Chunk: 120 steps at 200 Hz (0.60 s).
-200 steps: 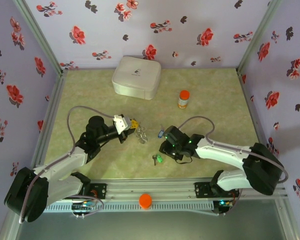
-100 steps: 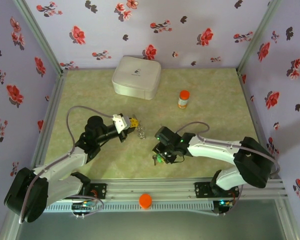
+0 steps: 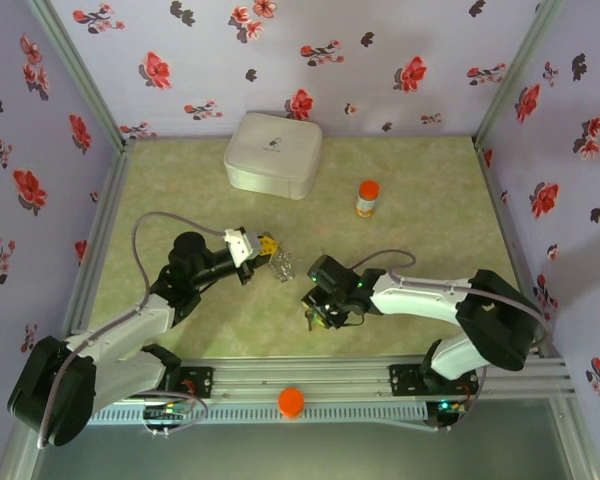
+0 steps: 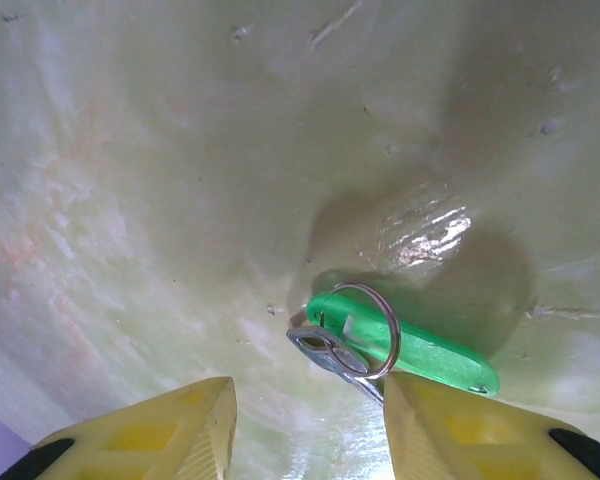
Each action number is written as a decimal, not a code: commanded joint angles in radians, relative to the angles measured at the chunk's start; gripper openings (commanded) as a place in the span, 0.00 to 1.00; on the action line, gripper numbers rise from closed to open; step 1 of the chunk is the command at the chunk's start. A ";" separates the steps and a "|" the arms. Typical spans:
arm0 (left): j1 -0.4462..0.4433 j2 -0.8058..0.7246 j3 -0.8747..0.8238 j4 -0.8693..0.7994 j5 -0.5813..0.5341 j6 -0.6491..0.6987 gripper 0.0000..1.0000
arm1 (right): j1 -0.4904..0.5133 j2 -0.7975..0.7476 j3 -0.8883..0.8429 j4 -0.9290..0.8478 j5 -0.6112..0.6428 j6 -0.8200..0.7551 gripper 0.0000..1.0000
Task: Put the keys on the keyring
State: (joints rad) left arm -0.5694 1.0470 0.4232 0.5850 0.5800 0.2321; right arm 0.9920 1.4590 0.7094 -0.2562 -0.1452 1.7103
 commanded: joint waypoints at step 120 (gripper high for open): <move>0.002 -0.012 -0.011 0.095 0.042 -0.034 0.00 | -0.029 0.062 0.053 -0.055 0.081 -0.100 0.31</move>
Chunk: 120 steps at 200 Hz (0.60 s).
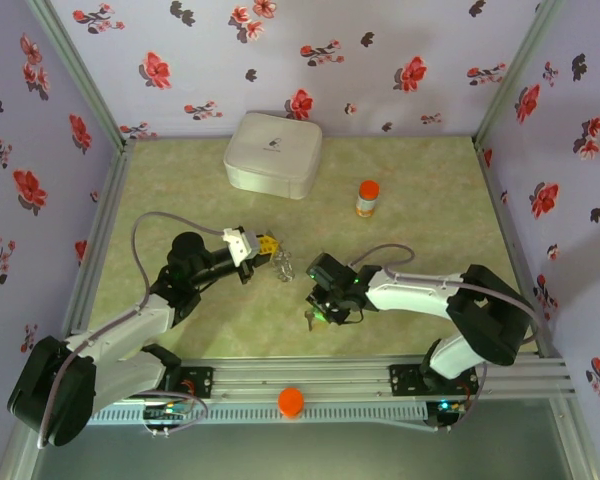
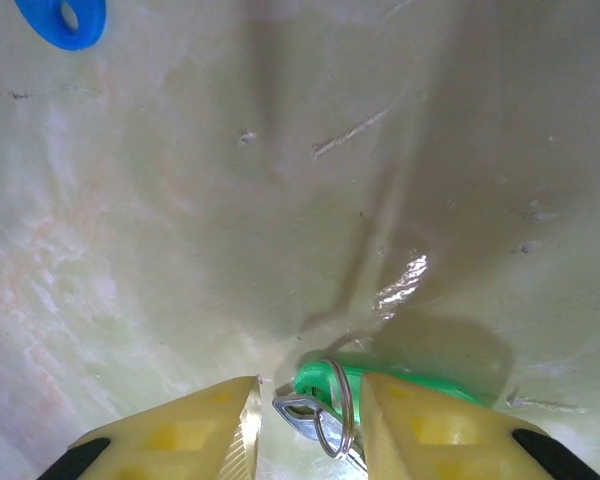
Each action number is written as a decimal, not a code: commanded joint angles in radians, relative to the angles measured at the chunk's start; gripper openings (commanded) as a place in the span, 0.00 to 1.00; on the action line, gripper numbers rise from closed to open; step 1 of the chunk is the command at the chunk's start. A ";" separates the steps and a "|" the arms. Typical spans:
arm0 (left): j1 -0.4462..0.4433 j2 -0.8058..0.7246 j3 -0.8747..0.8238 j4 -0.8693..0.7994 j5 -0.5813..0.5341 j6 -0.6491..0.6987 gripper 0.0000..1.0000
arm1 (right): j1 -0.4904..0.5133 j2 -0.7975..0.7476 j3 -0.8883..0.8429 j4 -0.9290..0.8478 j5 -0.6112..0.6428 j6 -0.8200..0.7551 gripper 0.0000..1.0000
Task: Put the keys on the keyring
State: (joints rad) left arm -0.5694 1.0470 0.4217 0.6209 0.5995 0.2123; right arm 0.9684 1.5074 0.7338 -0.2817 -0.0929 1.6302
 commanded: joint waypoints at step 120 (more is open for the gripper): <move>0.002 -0.017 -0.011 0.058 0.026 -0.014 0.00 | -0.007 0.027 0.039 -0.033 0.033 -0.035 0.18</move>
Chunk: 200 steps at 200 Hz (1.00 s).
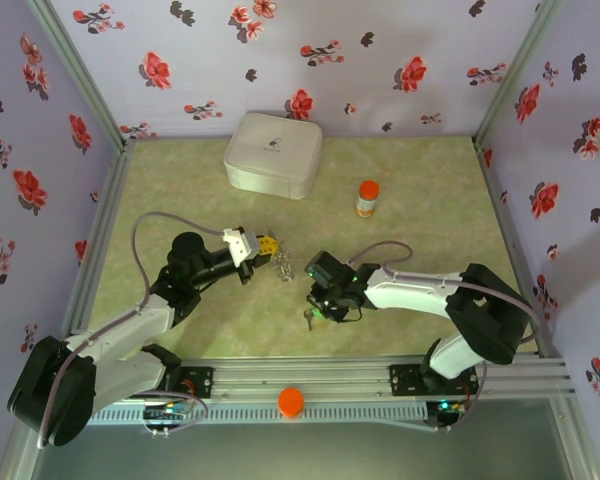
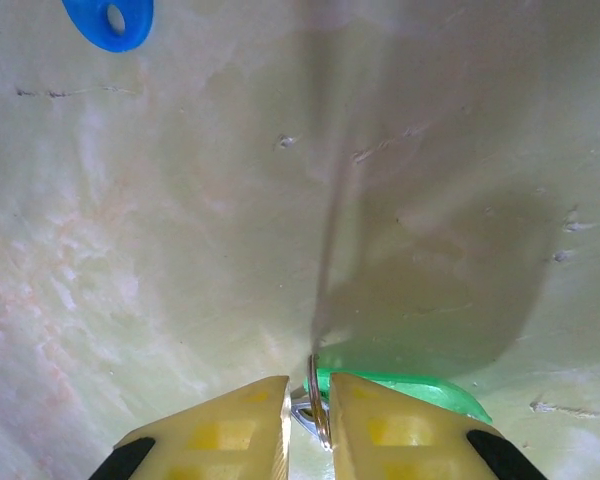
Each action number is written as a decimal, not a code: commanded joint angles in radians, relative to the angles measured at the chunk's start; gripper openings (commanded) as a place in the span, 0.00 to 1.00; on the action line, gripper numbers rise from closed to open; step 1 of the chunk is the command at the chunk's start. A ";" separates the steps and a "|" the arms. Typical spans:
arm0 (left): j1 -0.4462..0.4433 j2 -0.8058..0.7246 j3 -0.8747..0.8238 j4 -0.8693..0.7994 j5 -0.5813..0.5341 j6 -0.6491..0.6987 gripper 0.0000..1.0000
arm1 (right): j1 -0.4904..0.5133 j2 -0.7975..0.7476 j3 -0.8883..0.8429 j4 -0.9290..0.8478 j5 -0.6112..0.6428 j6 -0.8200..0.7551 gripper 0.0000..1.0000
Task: Put the keys on the keyring
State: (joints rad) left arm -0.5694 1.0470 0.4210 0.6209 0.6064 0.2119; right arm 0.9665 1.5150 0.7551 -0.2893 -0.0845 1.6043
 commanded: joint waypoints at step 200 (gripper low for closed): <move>0.002 0.001 -0.002 0.122 0.020 -0.133 0.00 | -0.118 -0.373 -0.009 0.161 0.113 -0.841 0.00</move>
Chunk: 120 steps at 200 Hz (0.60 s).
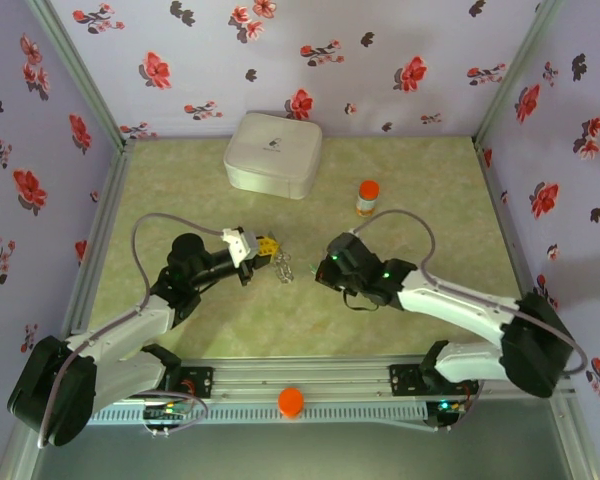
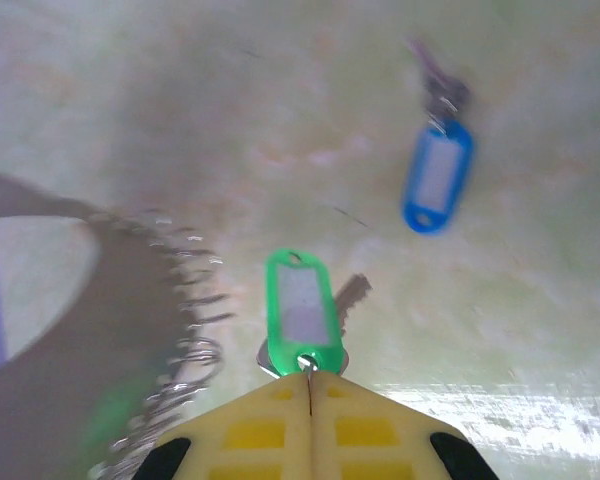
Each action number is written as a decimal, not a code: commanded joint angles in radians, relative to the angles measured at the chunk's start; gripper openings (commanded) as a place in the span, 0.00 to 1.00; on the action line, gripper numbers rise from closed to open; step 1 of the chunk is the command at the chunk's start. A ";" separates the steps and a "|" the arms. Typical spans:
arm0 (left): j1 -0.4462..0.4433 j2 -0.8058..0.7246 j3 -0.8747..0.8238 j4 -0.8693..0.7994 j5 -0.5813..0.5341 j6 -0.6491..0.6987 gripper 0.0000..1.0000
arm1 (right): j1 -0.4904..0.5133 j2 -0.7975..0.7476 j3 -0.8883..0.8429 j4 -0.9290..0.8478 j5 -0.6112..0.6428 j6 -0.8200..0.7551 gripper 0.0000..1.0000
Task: Put the keys on the keyring
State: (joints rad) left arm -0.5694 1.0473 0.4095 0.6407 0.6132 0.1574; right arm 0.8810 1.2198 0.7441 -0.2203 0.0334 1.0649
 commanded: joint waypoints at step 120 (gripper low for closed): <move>-0.015 0.089 0.037 0.191 0.032 -0.340 0.00 | -0.101 -0.136 0.177 0.043 -0.338 -0.803 0.00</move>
State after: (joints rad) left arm -0.5777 1.1187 0.4332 0.7143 0.6132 -0.0994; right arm 0.7853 1.0687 0.8547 -0.1802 -0.1997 0.3679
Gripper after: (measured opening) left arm 0.060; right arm 0.065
